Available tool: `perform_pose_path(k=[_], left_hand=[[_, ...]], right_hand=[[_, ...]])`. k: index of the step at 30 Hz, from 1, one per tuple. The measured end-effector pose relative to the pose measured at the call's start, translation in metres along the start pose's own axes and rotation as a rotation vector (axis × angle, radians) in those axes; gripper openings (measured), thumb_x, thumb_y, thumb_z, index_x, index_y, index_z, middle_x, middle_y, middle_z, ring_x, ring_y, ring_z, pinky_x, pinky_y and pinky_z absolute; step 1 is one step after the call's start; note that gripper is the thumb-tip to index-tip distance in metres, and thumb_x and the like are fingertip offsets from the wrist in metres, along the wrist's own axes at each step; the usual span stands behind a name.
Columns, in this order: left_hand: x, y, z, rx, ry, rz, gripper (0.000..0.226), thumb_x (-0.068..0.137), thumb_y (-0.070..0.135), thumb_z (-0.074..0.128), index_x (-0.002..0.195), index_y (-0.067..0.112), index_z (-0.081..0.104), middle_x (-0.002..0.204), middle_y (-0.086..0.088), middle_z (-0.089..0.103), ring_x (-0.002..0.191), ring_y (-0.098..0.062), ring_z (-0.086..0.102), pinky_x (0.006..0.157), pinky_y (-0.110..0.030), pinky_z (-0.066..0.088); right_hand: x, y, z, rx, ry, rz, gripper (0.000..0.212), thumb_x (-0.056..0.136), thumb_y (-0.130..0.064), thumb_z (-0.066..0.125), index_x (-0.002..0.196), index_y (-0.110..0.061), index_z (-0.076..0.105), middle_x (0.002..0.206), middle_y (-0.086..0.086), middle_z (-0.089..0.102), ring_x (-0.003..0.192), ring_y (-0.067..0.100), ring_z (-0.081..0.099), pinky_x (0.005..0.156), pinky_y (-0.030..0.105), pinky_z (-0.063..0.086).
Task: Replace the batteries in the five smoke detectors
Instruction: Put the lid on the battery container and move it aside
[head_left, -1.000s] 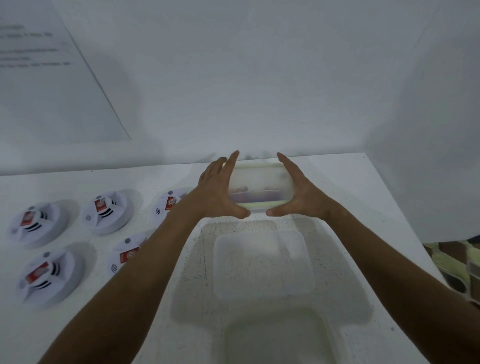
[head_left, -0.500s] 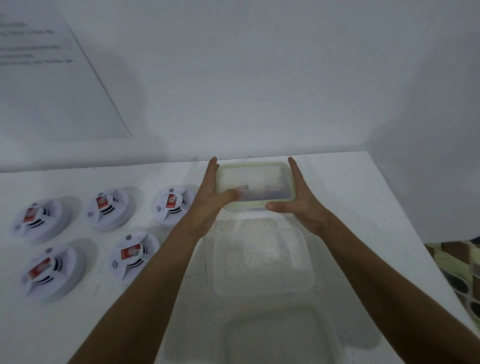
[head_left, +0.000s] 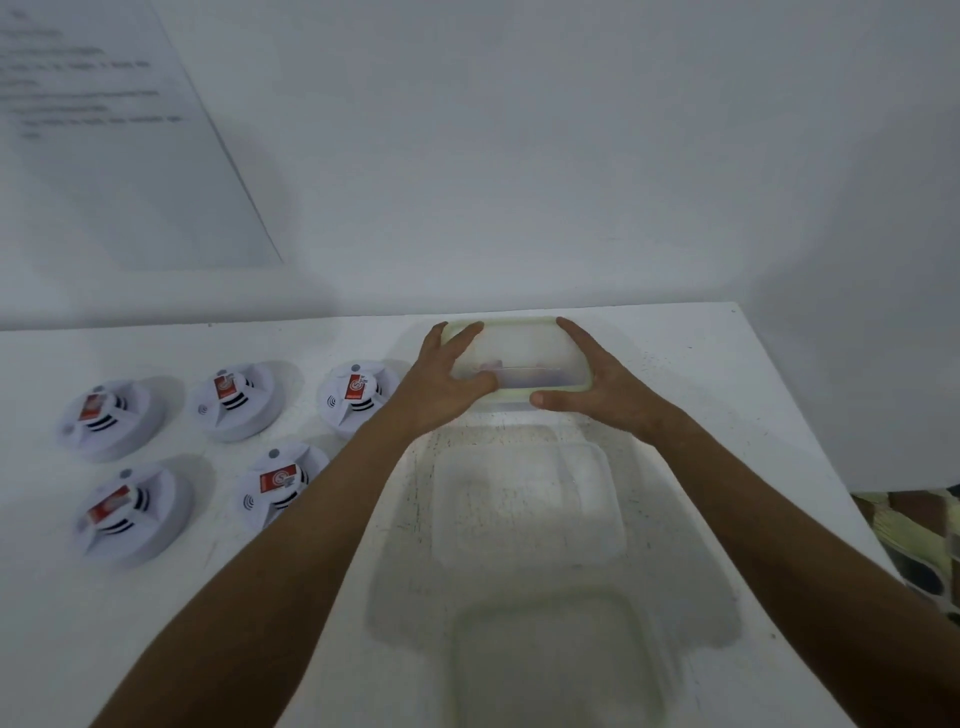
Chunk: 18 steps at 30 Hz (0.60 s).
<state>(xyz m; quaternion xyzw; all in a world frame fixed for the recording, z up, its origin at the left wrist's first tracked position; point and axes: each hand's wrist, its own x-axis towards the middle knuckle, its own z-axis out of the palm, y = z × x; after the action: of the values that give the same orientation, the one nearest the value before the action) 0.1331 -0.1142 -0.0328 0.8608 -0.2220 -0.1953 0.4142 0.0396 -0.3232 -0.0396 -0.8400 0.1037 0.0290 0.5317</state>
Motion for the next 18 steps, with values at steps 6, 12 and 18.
perform_pose_path(k=[6, 12, 18], left_hand=[[-0.055, 0.029, -0.003, 0.170, 0.217, 0.143, 0.055, 0.090, 0.030, 0.064, 0.141, 0.025, 0.045, 0.155, -0.001, 0.026, 0.141, -0.010, 0.025, 0.095, -0.006, 0.019], [-0.185, 0.027, 0.043, 0.114, 0.467, 0.272, 0.037, 0.084, 0.022, 0.068, 0.121, 0.020, 0.063, 0.116, 0.008, 0.055, 0.104, 0.003, 0.051, 0.088, -0.007, 0.038], [-0.267, -0.002, 0.090, 0.185, 0.244, -0.030, 0.071, 0.076, 0.051, 0.073, 0.139, 0.031, 0.046, 0.140, 0.005, 0.040, 0.133, -0.011, 0.034, 0.109, -0.027, 0.031]], right_hand=[[-0.044, -0.014, -0.012, -0.132, 0.140, -0.038, 0.087, 0.080, -0.052, 0.074, 0.152, -0.039, 0.026, 0.166, -0.006, 0.008, 0.152, 0.013, 0.014, 0.122, 0.044, 0.025], [-0.169, -0.004, 0.015, -0.133, 0.274, -0.245, 0.053, 0.085, -0.028, 0.076, 0.133, -0.028, 0.055, 0.135, -0.008, 0.047, 0.125, 0.010, 0.048, 0.097, 0.032, 0.049], [-0.247, 0.039, 0.049, -0.258, 0.031, -0.020, 0.072, 0.083, -0.047, 0.074, 0.145, -0.037, 0.038, 0.150, -0.002, 0.036, 0.140, 0.016, 0.029, 0.115, 0.035, 0.029]])
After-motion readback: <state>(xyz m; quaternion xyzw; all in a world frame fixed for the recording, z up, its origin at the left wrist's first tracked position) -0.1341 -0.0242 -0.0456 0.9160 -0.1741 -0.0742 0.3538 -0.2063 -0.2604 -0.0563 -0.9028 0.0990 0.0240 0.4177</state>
